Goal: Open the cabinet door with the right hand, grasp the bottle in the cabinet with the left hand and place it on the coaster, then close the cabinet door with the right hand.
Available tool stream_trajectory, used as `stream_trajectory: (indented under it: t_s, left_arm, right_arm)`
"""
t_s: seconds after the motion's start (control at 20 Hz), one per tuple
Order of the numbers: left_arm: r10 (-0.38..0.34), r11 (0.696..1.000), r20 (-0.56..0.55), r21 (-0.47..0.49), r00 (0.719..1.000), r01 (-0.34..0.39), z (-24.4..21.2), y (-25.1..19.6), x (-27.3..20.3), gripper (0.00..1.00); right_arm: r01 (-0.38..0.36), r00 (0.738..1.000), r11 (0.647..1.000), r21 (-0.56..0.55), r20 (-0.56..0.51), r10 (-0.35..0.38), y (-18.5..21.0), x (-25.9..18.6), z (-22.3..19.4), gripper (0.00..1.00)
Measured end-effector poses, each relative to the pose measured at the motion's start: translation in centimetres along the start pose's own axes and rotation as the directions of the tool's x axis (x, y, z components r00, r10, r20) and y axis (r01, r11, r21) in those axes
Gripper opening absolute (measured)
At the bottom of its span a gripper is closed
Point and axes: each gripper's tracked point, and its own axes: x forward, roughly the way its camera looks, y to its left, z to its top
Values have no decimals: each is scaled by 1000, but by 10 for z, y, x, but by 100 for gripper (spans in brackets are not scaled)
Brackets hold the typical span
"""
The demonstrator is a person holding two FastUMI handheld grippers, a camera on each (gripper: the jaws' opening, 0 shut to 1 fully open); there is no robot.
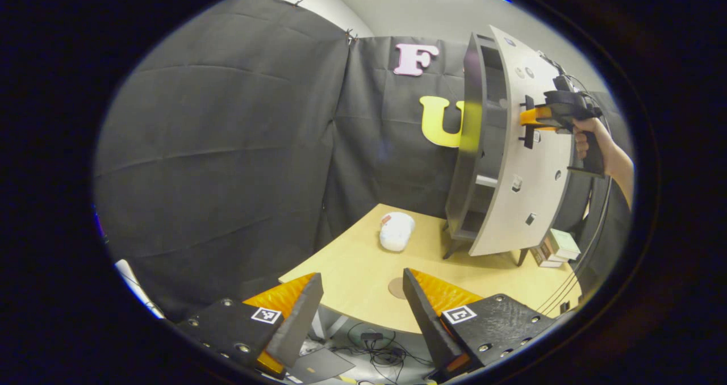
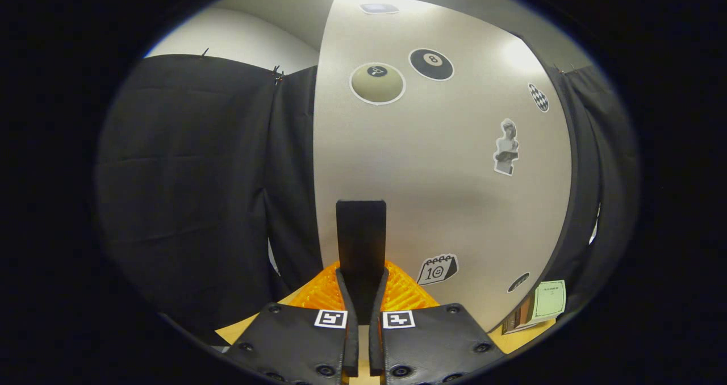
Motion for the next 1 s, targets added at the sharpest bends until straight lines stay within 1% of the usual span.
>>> stream_trajectory:
  t_s: [0.1,0.15,0.3,0.5,0.65,0.7,0.9,1.0]
  left_arm:
    - [-20,1000,4,13,1000,20,3,-8,2,86]
    - [-33,999,3,19,999,33,6,-20,5,86]
    - [-86,996,-2,35,996,86,9,-43,13,87]
    - [-160,984,-2,76,987,160,17,-73,23,86]
    - [-220,972,-12,86,975,220,19,-100,33,86]
    - [-240,967,-16,90,971,240,18,-108,35,87]
    - [-307,945,-29,107,951,308,14,-141,43,86]
    - [-341,933,-38,110,939,343,12,-157,46,87]
  right_arm:
    - [-13,1000,1000,3,2,13,-2,0,1,9]
    - [-17,1000,1000,6,2,17,-4,1,1,9]
    - [-28,1000,999,18,-3,28,-9,3,3,9]
    - [-24,1000,999,27,-3,24,-13,2,5,8]
    - [-16,1000,999,40,-2,16,-15,1,4,9]
    - [-10,1000,999,47,-1,10,-17,1,5,8]
    - [35,999,998,55,-13,-35,-22,0,6,8]
    - [60,998,996,65,-19,-59,-23,1,7,9]
